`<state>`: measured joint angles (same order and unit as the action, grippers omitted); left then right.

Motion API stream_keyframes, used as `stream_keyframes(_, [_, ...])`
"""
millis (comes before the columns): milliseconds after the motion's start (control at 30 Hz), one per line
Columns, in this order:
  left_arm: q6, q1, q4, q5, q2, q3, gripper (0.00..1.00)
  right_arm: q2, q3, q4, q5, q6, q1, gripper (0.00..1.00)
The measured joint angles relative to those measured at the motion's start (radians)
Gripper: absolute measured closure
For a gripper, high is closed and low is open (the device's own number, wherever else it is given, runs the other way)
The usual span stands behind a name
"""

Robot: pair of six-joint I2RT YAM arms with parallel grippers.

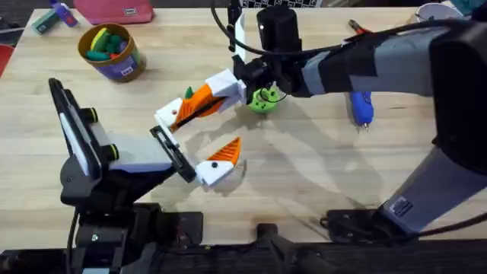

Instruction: Pick up the gripper from the table and insert it into the empty holder that is missing its gripper. Then pick up a screw, insert it into the mounting hole, and use the screwdriver to tighten it. Finally, clean up the table by picking up the vegetable and placing it into the bucket.

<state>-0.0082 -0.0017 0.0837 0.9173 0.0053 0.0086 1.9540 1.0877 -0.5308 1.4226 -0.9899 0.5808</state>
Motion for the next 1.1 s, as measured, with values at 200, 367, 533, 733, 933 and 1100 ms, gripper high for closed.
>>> stream_keyframes(200, [0.001, 0.0, 0.0, 0.002, 0.0, 0.0, 0.015, 0.0, 0.002, -0.001, 0.005, 0.019, 0.0, 0.992])
stream_keyframes(367, [0.001, 0.0, 0.0, 0.002, 0.0, 0.0, 0.016, 0.002, 0.004, 0.0, 0.006, 0.027, 0.0, 0.992])
stream_keyframes(533, [0.002, 0.0, 0.0, 0.002, 0.0, 0.0, 0.015, 0.002, 0.007, 0.0, 0.006, -0.005, 0.0, 0.992])
stream_keyframes(733, [0.004, 0.0, 0.0, 0.001, 0.0, 0.0, 0.015, 0.005, 0.011, -0.001, 0.01, -0.017, 0.0, 0.992])
stream_keyframes(933, [0.003, 0.0, 0.0, 0.002, 0.0, 0.0, 0.015, 0.032, 0.035, -0.005, 0.038, -0.024, 0.0, 0.992])
stream_keyframes(1100, [0.003, 0.0, 0.0, 0.0, 0.0, 0.0, 0.015, 0.048, 0.051, -0.007, 0.056, -0.024, 0.0, 0.992])
